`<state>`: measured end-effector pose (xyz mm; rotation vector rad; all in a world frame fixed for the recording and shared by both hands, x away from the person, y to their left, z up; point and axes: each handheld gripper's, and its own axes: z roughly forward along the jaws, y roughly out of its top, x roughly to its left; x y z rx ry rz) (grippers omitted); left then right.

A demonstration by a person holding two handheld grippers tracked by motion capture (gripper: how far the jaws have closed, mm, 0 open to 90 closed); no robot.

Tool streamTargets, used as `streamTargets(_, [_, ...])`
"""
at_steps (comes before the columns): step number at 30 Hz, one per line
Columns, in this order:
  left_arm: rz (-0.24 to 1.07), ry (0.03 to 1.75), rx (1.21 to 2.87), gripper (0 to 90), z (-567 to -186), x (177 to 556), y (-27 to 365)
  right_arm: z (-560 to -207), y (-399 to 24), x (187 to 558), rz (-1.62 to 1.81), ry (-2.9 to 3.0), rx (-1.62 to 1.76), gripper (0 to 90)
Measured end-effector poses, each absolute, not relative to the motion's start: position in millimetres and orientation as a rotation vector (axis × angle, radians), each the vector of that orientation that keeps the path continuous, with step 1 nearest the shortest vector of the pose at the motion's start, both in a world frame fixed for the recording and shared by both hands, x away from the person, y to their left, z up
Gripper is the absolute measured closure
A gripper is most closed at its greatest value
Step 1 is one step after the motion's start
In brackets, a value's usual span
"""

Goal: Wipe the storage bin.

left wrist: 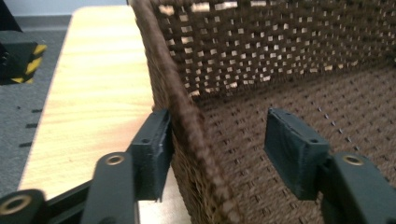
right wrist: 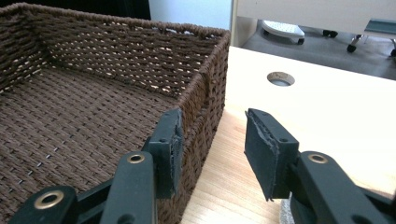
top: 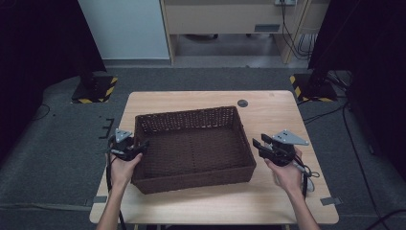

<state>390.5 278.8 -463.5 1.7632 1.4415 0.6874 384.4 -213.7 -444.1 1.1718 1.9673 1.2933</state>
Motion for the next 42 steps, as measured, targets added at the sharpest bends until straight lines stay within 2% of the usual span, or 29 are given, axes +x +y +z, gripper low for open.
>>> streamTargets(8, [0.715,1.458,1.756,52.7,-462.5,388.2,280.0,-445.4,-214.8,384.1,1.281,1.979,1.170,56.7])
streamTargets(15, [0.693,1.463,1.731,60.7,-462.6,382.9,298.5,-444.5,-224.1,385.2,1.278,1.941,1.197,55.2])
streamTargets(27, [0.700,1.455,1.736,62.8,-461.1,384.1,296.3,-458.7,-264.3,387.5,1.127,1.909,1.295,42.4])
streamTargets(33, [0.698,1.462,1.726,63.9,-461.4,384.7,295.6,-472.6,-284.0,388.9,1.042,1.918,1.357,39.0])
streamTargets(42, [0.695,1.459,1.722,67.4,-462.5,387.9,291.4,-490.8,-290.0,389.6,0.965,1.978,1.423,38.5])
